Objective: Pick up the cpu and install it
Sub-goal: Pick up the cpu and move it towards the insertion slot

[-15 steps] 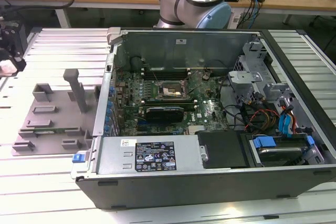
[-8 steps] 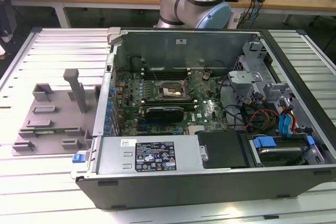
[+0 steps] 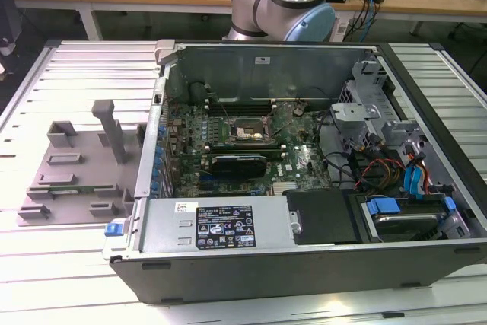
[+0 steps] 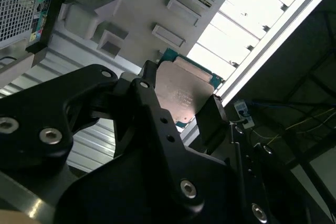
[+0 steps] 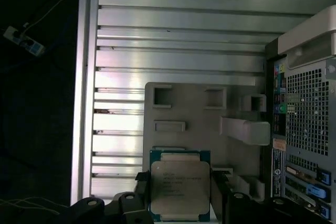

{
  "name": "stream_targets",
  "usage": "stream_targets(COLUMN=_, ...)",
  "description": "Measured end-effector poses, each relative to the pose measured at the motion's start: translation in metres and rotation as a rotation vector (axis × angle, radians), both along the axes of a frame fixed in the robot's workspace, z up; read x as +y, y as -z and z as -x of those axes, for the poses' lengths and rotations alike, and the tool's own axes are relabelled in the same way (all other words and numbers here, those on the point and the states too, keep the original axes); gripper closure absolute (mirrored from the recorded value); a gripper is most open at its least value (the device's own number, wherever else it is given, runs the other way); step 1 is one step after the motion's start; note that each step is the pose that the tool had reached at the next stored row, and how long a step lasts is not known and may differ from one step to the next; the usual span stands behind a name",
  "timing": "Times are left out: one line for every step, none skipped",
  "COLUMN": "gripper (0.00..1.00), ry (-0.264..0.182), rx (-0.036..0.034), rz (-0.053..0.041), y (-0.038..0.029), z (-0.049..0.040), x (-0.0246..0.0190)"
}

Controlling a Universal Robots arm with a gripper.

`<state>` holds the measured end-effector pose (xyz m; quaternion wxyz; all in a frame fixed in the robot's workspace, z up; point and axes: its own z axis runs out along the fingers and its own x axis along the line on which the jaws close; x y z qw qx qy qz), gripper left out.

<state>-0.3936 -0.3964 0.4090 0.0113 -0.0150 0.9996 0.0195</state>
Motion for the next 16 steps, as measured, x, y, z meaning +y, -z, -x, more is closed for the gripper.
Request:
stream_targets(gripper=0.45, ry=0.000, rx=0.0000, rz=0.0000, y=0.0000, z=-0.0009, x=0.0000)
stream_targets(gripper=0.45, ry=0.000, rx=0.0000, rz=0.0001, y=0.0000, z=-0.0019, x=0.0000)
stream_targets(gripper=0.45, ry=0.000, rx=-0.0001, rz=0.0000, y=0.0000, z=-0.0031, x=0.0000)
stream_targets(gripper=0.45, ry=0.000, rx=-0.0001, rz=0.0000, y=0.0001, z=-0.0049, x=0.0000)
stream_targets(gripper=0.45, ry=0.000, rx=-0.0001, rz=0.0000, y=0.0001, z=-0.0082, x=0.0000)
stream_targets(gripper=0.45, ry=0.000, rx=-0.0001, rz=0.0000, y=0.0001, z=-0.0122, x=0.0000)
stream_targets(gripper=0.45, ry=0.000, rx=0.0000, rz=0.0000, y=0.0000, z=-0.0154, x=0.0000)
stream_targets(gripper=0.45, ry=0.000, rx=-0.0001, rz=0.0000, y=0.0001, z=-0.0195, x=0.0000)
stream_targets(gripper=0.45, ry=0.000, rx=-0.0001, rz=0.0000, y=0.0000, z=-0.0238, x=0.0000)
stream_targets(gripper=0.45, ry=0.000, rx=-0.0002, rz=-0.0001, y=0.0001, z=-0.0271, x=0.0000)
stream_targets(gripper=0.45, ry=0.000, rx=0.0000, rz=0.0000, y=0.0000, z=-0.0303, x=0.0000)
stream_targets(gripper=0.45, ry=0.000, rx=0.0000, rz=0.0000, y=0.0000, z=-0.0333, x=0.0000)
stream_targets(gripper=0.45, ry=0.000, rx=-0.0001, rz=0.0000, y=0.0001, z=-0.0356, x=0.0000)
stream_targets(gripper=0.45, ry=0.000, rx=0.0000, rz=0.0000, y=0.0000, z=-0.0373, x=0.0000)
stream_targets(gripper=0.45, ry=0.000, rx=-0.0001, rz=0.0000, y=0.0001, z=-0.0429, x=0.0000)
stream_targets(gripper=0.45, ry=0.000, rx=-0.0001, rz=0.0000, y=0.0001, z=-0.0467, x=0.0000)
